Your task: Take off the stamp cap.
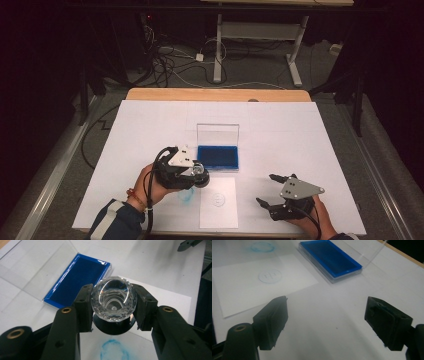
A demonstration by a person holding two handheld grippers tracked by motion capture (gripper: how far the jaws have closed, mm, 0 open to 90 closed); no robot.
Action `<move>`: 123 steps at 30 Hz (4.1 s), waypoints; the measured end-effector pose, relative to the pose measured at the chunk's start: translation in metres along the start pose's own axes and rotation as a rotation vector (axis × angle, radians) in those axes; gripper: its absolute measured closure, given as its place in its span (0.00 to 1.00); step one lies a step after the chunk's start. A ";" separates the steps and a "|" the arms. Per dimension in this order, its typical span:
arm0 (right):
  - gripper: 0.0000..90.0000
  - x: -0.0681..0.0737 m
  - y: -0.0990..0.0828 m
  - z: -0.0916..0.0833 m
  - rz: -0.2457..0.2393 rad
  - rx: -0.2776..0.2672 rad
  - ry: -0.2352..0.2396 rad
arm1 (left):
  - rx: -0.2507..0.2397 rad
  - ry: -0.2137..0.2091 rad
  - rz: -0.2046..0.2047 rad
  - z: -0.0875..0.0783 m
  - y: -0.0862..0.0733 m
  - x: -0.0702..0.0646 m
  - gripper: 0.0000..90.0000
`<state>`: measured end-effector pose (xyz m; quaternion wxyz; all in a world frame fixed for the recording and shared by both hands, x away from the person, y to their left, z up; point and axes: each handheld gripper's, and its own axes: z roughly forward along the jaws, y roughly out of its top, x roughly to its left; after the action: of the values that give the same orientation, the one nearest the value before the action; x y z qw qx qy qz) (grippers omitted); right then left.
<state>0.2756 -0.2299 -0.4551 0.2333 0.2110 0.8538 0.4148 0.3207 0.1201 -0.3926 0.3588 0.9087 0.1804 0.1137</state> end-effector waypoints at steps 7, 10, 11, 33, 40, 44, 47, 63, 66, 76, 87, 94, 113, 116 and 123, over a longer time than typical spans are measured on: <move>0.21 0.016 0.019 0.022 -0.010 -0.022 0.064 | -0.018 -0.026 0.001 0.008 0.008 -0.005 0.60; 0.22 0.027 0.029 0.038 -0.044 -0.022 0.087 | -0.035 -0.053 0.000 0.012 0.012 -0.006 0.60; 0.22 0.030 0.033 0.043 -0.046 -0.024 0.087 | -0.042 -0.051 -0.001 0.014 0.014 -0.007 0.60; 0.31 0.042 0.058 0.080 -0.050 -0.058 0.156 | -0.097 -0.153 0.041 0.024 0.031 -0.025 0.60; 0.40 0.043 0.059 0.076 -0.070 -0.091 0.141 | -0.117 -0.163 0.021 0.022 0.030 -0.023 0.60; 0.41 0.043 0.059 0.075 -0.070 -0.098 0.135 | -0.129 -0.166 0.021 0.021 0.030 -0.022 0.60; 0.41 0.042 0.060 0.074 -0.073 -0.094 0.138 | -0.135 -0.172 0.020 0.020 0.030 -0.022 0.60; 0.42 0.043 0.066 0.068 -0.111 -0.054 0.138 | -0.152 -0.194 0.023 0.018 0.030 -0.021 0.60; 0.42 0.043 0.065 0.069 -0.110 -0.045 0.146 | -0.141 -0.192 0.031 0.019 0.030 -0.022 0.60; 0.42 0.043 0.065 0.068 -0.102 -0.046 0.147 | -0.153 -0.173 0.050 0.018 0.030 -0.026 0.60; 0.43 0.042 0.064 0.067 -0.059 -0.057 0.170 | -0.149 -0.108 0.119 0.015 0.034 -0.039 0.60; 0.42 0.040 0.062 0.069 -0.057 -0.027 0.149 | -0.182 -0.114 0.107 0.008 0.034 -0.037 0.60; 0.42 0.017 0.043 0.033 -0.069 0.015 0.074 | -0.163 -0.059 0.056 -0.002 0.022 -0.017 0.60; 0.42 0.015 0.040 0.028 -0.068 0.016 0.062 | -0.151 -0.062 0.053 -0.001 0.020 -0.014 0.60; 0.42 0.007 0.029 0.008 -0.055 0.001 0.013 | -0.141 -0.032 0.046 -0.003 0.012 -0.009 0.60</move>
<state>0.2788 -0.2049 -0.4377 0.2388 0.1849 0.8610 0.4091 0.3148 0.1102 -0.3826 0.4218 0.8869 0.1451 0.1198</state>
